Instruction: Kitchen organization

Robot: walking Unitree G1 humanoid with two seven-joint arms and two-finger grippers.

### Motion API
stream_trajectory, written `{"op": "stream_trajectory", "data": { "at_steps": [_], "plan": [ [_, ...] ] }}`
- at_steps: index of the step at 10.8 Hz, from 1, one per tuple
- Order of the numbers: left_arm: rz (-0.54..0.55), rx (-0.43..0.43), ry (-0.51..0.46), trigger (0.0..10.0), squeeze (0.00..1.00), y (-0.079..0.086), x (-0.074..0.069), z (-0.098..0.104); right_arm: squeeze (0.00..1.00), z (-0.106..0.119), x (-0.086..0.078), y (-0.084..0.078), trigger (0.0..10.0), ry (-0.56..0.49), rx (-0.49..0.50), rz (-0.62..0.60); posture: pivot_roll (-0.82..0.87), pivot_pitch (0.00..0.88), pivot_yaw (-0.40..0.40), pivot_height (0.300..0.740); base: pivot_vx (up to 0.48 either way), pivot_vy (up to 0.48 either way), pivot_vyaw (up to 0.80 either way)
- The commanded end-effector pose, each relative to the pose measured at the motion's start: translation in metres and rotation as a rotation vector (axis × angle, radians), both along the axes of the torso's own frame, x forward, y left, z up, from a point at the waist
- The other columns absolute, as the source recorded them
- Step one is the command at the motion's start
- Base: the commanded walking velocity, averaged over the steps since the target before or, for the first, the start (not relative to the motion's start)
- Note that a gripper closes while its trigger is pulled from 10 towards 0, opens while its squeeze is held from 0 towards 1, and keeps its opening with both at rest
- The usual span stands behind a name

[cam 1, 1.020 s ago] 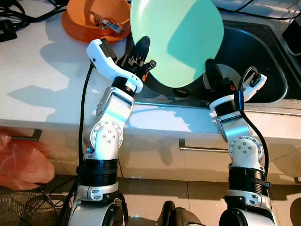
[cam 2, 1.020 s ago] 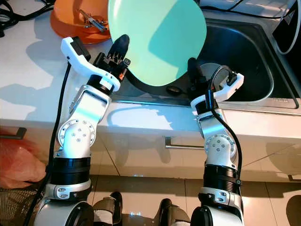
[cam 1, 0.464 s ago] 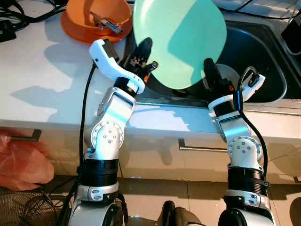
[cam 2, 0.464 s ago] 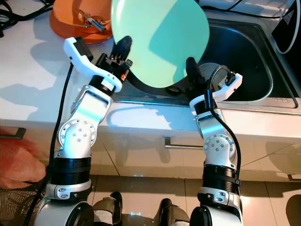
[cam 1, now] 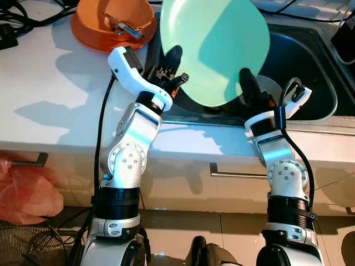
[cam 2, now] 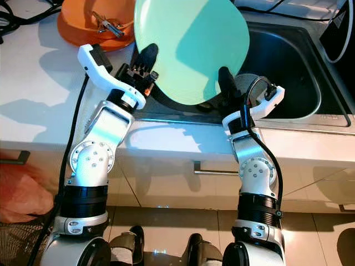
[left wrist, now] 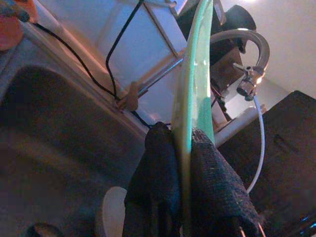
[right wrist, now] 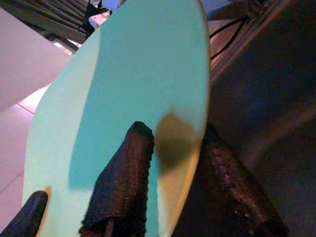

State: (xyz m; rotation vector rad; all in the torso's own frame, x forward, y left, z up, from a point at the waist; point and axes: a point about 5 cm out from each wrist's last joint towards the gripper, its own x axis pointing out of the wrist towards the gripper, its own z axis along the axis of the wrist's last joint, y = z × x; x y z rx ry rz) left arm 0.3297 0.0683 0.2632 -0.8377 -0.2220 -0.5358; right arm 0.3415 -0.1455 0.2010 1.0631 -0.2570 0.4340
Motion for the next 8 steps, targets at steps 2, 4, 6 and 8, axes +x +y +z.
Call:
{"op": "stream_trajectory", "data": {
  "at_steps": [2, 4, 6, 8],
  "plan": [
    [-0.107, -0.050, -0.009, 10.0, 0.00, -0.026, -0.009, 0.003, 0.00, -0.001, 0.001, 0.002, 0.0, -0.001, 0.014, 0.017, 0.18, 0.212, -0.050, 0.740, 0.000, 0.000, 0.00],
    [-0.093, 0.060, -0.002, 10.0, 0.00, -0.030, -0.007, -0.003, 0.00, 0.000, 0.001, 0.002, 0.0, -0.004, 0.022, 0.018, 0.18, 0.210, -0.050, 0.740, 0.000, 0.000, 0.00],
    [-0.112, 0.103, -0.001, 10.0, 1.00, -0.034, -0.008, -0.009, 0.00, 0.000, 0.001, 0.002, 0.0, -0.010, 0.031, 0.020, 0.18, 0.207, -0.051, 0.740, 0.000, 0.000, 0.00],
    [-0.120, 0.124, 0.013, 10.0, 1.00, -0.037, -0.009, -0.013, 0.00, 0.002, 0.001, 0.000, 0.0, -0.018, 0.048, 0.018, 0.18, 0.208, -0.052, 0.740, 0.000, 0.000, 0.00]
  ]
}}
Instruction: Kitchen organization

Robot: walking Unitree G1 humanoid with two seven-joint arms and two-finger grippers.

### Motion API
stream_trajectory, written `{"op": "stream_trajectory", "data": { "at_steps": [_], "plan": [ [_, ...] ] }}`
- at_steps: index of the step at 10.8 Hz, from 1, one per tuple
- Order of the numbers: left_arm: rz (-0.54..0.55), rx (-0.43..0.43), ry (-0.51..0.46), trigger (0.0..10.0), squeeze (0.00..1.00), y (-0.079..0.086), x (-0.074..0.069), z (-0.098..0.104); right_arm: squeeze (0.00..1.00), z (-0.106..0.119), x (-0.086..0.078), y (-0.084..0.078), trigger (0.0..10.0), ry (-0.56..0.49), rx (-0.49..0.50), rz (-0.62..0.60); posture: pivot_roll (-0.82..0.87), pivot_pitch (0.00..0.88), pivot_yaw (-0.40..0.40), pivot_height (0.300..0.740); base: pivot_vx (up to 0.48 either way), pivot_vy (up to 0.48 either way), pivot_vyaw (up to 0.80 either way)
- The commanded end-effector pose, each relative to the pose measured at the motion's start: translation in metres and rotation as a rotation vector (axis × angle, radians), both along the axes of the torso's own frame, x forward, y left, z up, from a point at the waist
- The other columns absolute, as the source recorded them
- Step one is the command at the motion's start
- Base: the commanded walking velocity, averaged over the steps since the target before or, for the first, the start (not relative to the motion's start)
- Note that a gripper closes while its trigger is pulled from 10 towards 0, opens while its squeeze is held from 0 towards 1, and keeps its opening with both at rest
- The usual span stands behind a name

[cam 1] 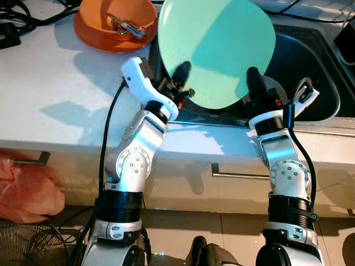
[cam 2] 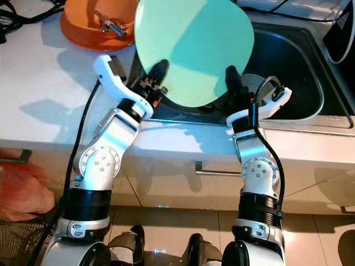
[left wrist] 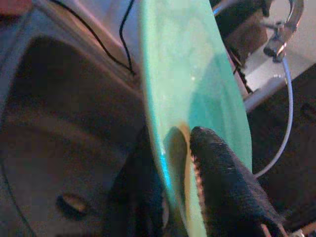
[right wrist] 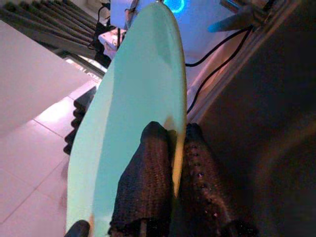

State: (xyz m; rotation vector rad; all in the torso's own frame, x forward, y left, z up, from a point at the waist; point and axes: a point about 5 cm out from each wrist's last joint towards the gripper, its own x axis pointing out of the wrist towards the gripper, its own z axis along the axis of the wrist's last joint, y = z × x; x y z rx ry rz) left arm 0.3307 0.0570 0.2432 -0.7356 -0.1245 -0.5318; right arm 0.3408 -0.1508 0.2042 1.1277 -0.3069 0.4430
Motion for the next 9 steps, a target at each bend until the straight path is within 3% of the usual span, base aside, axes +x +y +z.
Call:
{"op": "stream_trajectory", "data": {
  "at_steps": [1, 2, 3, 4, 6, 9],
  "plan": [
    [-0.106, 0.003, -0.040, 10.0, 1.00, -0.026, -0.010, 0.007, 0.00, 0.000, 0.002, 0.005, 0.0, 0.016, -0.015, 0.019, 0.18, 0.209, -0.053, 0.740, 0.000, 0.000, 0.00],
    [-0.099, 0.009, -0.036, 10.0, 1.00, -0.026, -0.010, 0.006, 0.00, 0.000, 0.002, 0.004, 0.0, 0.015, -0.005, 0.015, 0.18, 0.210, -0.053, 0.740, 0.000, 0.000, 0.00],
    [-0.096, 0.028, -0.032, 10.0, 0.55, -0.026, -0.009, 0.005, 0.00, 0.002, 0.002, 0.002, 0.0, 0.013, 0.010, 0.002, 0.18, 0.214, -0.055, 0.740, 0.000, 0.000, 0.00],
    [-0.092, 0.056, -0.033, 10.0, 0.00, -0.026, -0.009, 0.003, 0.00, 0.004, 0.004, -0.003, 0.0, 0.022, 0.023, -0.026, 0.18, 0.214, -0.056, 0.740, 0.000, 0.000, 0.00],
    [-0.082, 0.151, -0.068, 10.0, 0.00, -0.028, -0.010, 0.002, 0.00, 0.002, 0.011, -0.025, 0.0, 0.086, 0.032, -0.173, 0.18, 0.213, -0.058, 0.740, 0.000, 0.000, 0.00],
    [-0.056, 0.360, -0.169, 10.0, 0.00, -0.027, -0.012, 0.008, 0.00, 0.010, 0.017, -0.042, 0.0, 0.103, -0.004, -0.279, 0.18, 0.210, -0.058, 0.740, 0.000, 0.000, 0.00]
  ]
}}
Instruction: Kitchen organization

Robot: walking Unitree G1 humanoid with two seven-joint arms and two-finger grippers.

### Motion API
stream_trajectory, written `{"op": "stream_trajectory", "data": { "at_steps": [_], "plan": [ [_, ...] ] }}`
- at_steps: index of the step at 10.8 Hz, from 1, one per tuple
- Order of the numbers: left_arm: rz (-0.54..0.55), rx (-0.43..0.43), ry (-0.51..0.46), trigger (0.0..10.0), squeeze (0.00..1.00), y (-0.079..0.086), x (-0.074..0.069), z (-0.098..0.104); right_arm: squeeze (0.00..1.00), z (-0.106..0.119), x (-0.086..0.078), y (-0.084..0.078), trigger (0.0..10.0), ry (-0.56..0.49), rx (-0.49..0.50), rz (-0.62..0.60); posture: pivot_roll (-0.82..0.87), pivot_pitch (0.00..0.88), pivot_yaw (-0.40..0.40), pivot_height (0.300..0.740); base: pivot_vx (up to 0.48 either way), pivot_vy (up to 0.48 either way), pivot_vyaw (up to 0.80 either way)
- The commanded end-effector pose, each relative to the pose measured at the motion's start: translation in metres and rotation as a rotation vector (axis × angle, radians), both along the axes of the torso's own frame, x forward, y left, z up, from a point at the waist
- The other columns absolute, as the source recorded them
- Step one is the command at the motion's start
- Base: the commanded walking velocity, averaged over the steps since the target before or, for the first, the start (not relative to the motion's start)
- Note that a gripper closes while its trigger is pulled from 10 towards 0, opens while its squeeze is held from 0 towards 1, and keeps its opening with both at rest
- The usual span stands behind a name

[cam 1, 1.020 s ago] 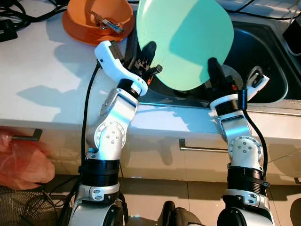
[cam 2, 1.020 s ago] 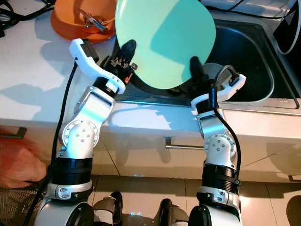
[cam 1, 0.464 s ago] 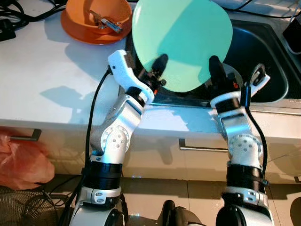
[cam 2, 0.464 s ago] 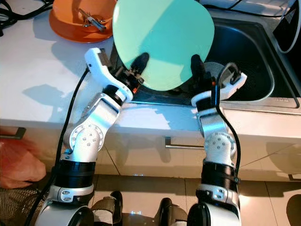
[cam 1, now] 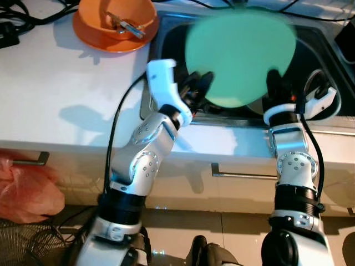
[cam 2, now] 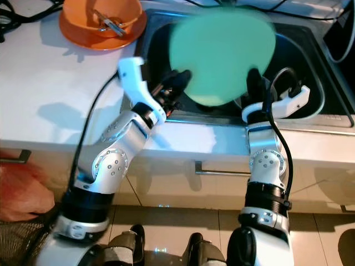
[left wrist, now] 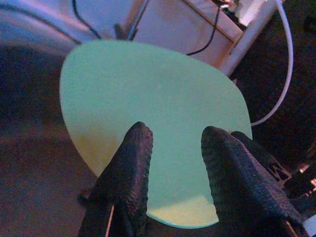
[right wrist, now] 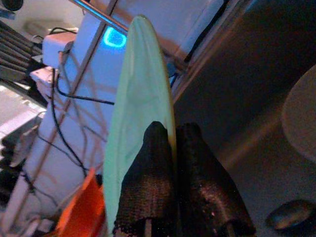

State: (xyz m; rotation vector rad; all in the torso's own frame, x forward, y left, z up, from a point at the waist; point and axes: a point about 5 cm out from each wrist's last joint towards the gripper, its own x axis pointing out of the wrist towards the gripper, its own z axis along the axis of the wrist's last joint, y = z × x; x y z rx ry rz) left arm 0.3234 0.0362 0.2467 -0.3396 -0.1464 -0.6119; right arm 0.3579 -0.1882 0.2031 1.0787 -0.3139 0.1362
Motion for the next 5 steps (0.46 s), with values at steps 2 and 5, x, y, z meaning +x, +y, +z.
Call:
{"op": "stream_trajectory", "data": {
  "at_steps": [2, 5],
  "plan": [
    [0.001, 0.090, -0.069, 10.0, 0.00, -0.002, -0.004, 0.007, 0.00, 0.011, 0.003, -0.012, 0.0, -0.023, -0.025, -0.069, 0.18, 0.212, -0.057, 0.740, 0.000, 0.000, 0.00],
    [0.041, 0.246, -0.090, 10.0, 0.00, 0.007, -0.005, -0.005, 0.00, 0.006, 0.006, -0.015, 10.0, 0.032, -0.127, -0.112, 0.19, 0.210, -0.058, 0.740, 0.000, 0.000, 0.00]
  ]
}}
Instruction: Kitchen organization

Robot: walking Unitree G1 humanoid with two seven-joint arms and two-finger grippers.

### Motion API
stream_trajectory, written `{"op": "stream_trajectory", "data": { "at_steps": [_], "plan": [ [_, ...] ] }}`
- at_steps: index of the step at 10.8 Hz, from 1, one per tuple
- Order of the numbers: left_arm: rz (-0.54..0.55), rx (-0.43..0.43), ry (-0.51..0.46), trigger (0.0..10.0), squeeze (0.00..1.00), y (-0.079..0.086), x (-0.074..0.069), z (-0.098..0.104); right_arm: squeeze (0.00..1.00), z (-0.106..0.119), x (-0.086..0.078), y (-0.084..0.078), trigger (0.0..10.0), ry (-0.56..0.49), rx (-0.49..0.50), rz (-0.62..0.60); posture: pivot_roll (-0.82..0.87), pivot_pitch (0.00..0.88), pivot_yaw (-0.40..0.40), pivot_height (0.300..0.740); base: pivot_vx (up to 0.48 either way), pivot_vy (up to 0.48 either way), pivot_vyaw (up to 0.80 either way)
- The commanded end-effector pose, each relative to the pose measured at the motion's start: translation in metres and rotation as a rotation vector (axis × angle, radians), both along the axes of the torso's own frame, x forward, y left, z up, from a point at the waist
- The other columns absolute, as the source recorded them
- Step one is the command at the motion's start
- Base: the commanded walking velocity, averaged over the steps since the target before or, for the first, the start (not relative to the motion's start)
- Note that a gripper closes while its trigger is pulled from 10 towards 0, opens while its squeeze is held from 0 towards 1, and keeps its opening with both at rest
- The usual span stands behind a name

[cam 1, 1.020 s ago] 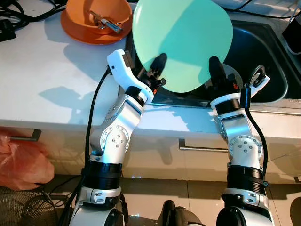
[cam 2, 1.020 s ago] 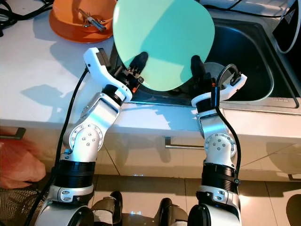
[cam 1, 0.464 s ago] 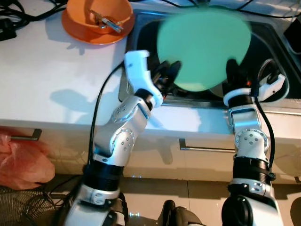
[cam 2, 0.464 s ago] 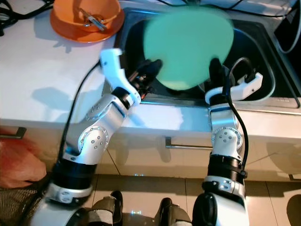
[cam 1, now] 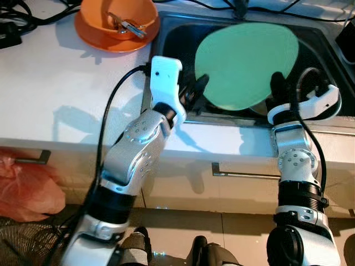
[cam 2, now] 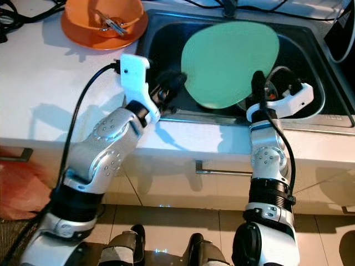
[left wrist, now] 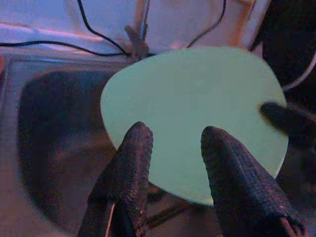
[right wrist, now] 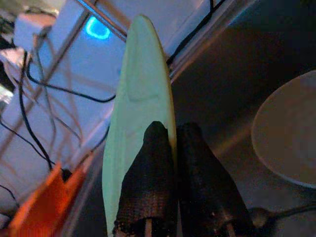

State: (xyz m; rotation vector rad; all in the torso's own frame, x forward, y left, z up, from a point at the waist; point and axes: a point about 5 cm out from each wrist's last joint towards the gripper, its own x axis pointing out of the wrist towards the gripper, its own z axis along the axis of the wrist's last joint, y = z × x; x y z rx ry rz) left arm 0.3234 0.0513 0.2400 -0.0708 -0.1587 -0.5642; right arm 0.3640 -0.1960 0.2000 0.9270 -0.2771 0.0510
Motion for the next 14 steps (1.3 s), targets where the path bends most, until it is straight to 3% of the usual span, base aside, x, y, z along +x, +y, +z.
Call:
{"op": "stream_trajectory", "data": {
  "at_steps": [1, 4, 7, 11, 14],
  "plan": [
    [-0.032, 0.030, 0.003, 10.0, 0.00, -0.002, -0.006, -0.004, 0.00, 0.010, 0.001, -0.007, 10.0, -0.040, -0.047, -0.033, 0.19, 0.210, -0.059, 0.740, 0.000, 0.000, 0.00],
    [-0.010, 0.097, 0.051, 10.0, 0.00, 0.014, -0.005, -0.017, 0.00, 0.016, 0.006, -0.003, 10.0, -0.044, -0.196, -0.032, 0.19, 0.206, -0.059, 0.740, 0.000, 0.000, 0.00],
    [-0.019, 0.099, 0.058, 10.0, 0.00, 0.014, -0.008, -0.018, 0.00, 0.021, 0.011, 0.000, 10.0, -0.056, -0.322, -0.026, 0.19, 0.194, -0.064, 0.740, 0.000, 0.000, 0.00],
    [-0.045, 0.100, 0.072, 10.0, 0.00, 0.009, -0.013, -0.019, 0.00, 0.029, 0.032, 0.008, 10.0, -0.045, -0.549, 0.006, 0.20, 0.180, -0.064, 0.740, 0.000, 0.000, 0.00],
    [-0.048, 0.114, 0.085, 10.0, 0.00, 0.010, -0.019, -0.021, 0.00, 0.020, 0.043, 0.017, 10.0, 0.044, -0.716, 0.057, 0.23, 0.198, -0.068, 0.740, 0.000, 0.000, 0.00]
  ]
}}
